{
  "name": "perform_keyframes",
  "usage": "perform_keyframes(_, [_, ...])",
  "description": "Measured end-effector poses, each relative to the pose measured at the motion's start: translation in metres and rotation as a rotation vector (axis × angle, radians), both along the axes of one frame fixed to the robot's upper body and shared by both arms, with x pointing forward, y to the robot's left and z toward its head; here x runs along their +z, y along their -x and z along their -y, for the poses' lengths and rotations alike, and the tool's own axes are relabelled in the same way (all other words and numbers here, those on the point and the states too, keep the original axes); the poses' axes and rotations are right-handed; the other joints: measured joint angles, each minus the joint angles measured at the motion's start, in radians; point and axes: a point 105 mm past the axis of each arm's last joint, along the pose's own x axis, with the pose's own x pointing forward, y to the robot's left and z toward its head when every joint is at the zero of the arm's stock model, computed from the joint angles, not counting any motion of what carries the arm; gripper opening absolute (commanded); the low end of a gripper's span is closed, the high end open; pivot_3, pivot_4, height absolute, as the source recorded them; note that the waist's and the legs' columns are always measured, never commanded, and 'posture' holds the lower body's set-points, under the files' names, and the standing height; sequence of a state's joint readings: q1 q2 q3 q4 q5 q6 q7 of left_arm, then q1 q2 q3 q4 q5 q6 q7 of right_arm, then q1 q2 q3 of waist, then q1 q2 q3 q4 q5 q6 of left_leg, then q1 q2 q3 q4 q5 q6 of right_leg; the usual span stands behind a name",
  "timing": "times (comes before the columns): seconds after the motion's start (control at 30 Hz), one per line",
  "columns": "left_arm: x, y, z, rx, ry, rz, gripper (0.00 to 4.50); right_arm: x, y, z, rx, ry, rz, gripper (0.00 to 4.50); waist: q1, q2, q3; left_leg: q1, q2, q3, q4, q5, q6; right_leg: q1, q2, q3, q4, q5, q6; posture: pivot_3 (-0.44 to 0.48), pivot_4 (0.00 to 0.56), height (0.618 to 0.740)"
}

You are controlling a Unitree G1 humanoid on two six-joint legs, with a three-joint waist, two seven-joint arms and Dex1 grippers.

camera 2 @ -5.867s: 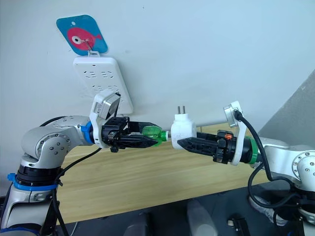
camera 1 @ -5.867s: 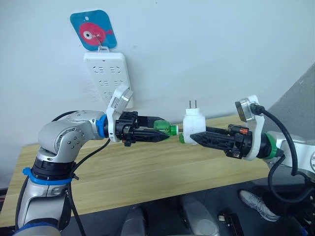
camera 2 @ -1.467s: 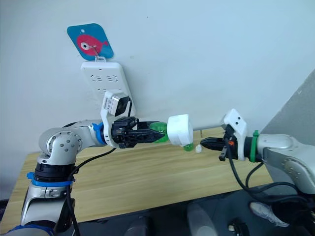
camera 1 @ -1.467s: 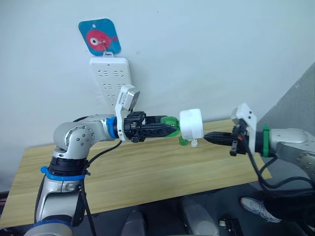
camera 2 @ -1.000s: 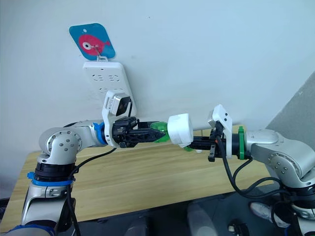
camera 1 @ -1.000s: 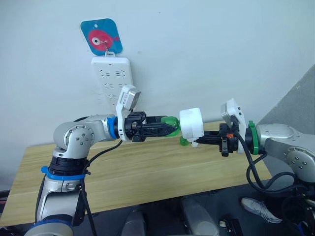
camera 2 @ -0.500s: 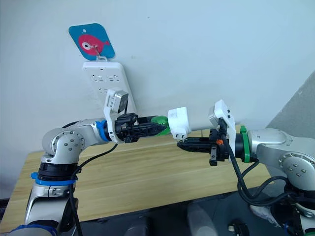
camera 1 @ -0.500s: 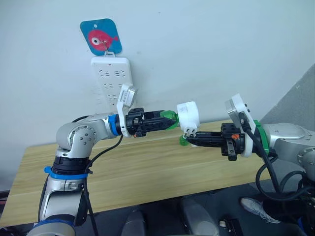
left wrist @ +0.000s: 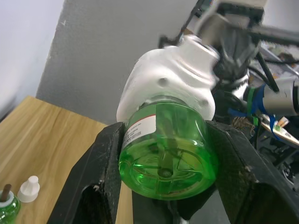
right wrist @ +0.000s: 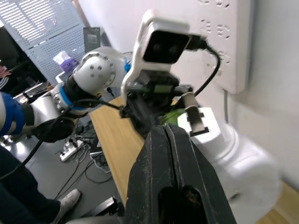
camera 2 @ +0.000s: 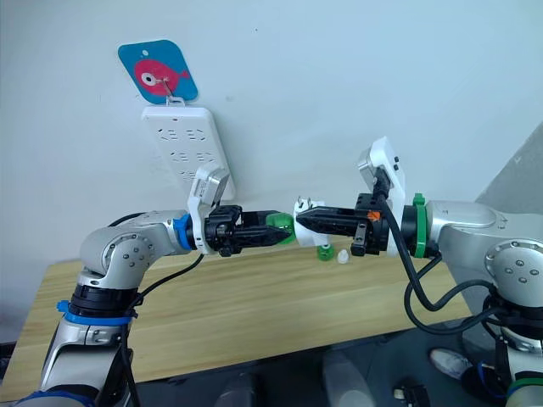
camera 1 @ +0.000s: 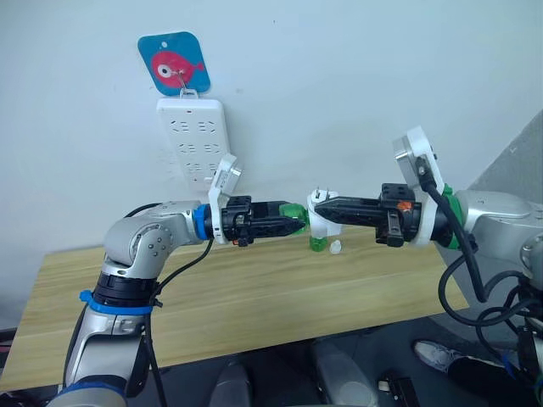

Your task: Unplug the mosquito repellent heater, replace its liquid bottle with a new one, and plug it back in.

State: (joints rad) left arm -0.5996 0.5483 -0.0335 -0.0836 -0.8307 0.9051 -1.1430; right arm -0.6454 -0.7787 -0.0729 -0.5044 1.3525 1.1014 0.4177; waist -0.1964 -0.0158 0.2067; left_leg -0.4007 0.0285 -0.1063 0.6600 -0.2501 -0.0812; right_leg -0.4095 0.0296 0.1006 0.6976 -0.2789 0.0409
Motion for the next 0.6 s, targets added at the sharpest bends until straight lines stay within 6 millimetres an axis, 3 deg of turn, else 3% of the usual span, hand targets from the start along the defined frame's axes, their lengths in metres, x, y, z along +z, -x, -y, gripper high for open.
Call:
perform_keyframes(0.2, [0.001,0.006,0.002,-0.033,-0.013,0.018,2.3,-0.001,-0.012,0.004,-0.05,0.029,0.007,0.0,0.0,0.0,0.0,0.0,0.0,0.0,0.0,0.0,0.0,0.0,0.0,0.0,0.0,-0.001,0.001,-0.248,0.122,0.736])
perform_keyframes(0.6, [0.0,0.008,0.003,-0.044,-0.009,0.001,2.3,0.0,-0.016,0.006,-0.041,0.051,0.008,0.0,0.0,0.0,0.0,0.0,0.0,0.0,0.0,0.0,0.0,0.0,0.0,0.0,0.0,0.0,0.0,-0.252,0.108,0.736])
